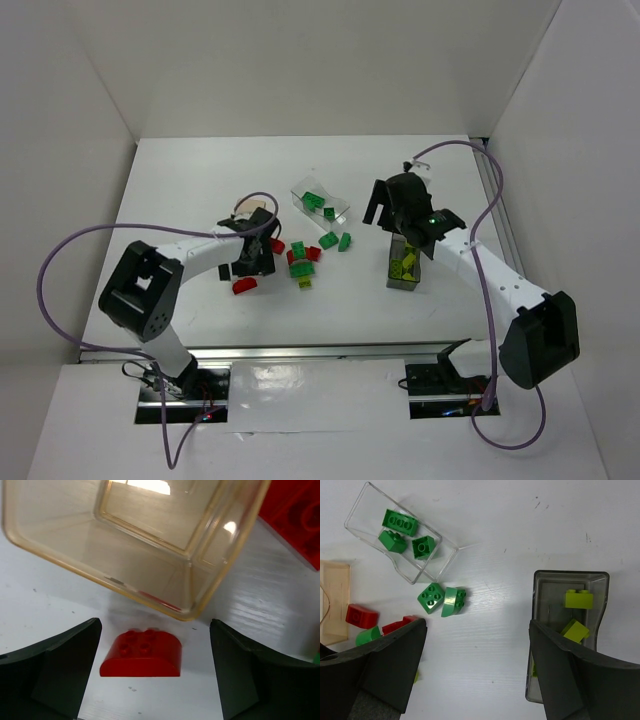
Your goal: Sort the legos into containers by color
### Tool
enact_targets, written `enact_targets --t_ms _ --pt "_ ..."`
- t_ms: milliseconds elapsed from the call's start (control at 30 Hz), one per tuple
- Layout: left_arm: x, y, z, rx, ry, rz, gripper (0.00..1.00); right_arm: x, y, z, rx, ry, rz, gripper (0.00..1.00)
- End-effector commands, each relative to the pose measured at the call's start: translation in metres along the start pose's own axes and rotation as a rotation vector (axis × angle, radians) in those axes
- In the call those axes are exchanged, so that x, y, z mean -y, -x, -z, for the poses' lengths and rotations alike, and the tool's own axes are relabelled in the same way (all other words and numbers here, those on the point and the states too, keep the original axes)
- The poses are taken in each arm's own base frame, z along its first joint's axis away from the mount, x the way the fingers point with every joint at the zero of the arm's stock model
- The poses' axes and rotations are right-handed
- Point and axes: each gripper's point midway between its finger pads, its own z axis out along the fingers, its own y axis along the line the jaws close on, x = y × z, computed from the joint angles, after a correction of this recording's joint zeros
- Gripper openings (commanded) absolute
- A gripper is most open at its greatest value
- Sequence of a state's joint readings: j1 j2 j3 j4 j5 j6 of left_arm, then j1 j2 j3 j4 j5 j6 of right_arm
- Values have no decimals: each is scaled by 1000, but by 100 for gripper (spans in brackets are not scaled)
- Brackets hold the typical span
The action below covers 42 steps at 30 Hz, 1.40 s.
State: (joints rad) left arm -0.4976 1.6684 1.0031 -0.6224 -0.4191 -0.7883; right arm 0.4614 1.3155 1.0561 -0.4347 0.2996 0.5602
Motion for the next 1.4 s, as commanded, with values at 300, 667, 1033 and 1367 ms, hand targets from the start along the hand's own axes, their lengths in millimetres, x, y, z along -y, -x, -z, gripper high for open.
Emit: enact_targets --t_ms 300,667,1033,1367 --pt "35 -40 25 -92 -204 21 87 -18 6 6 24 31 3 90" --pt "27 -33 15 -49 -67 36 64 -23 3 8 24 39 5 90" --pt "19 28 70 99 -163 80 21 -24 5 9 24 39 5 91" --pt "15 140 79 243 -179 147 21 -22 7 10 29 31 14 91"
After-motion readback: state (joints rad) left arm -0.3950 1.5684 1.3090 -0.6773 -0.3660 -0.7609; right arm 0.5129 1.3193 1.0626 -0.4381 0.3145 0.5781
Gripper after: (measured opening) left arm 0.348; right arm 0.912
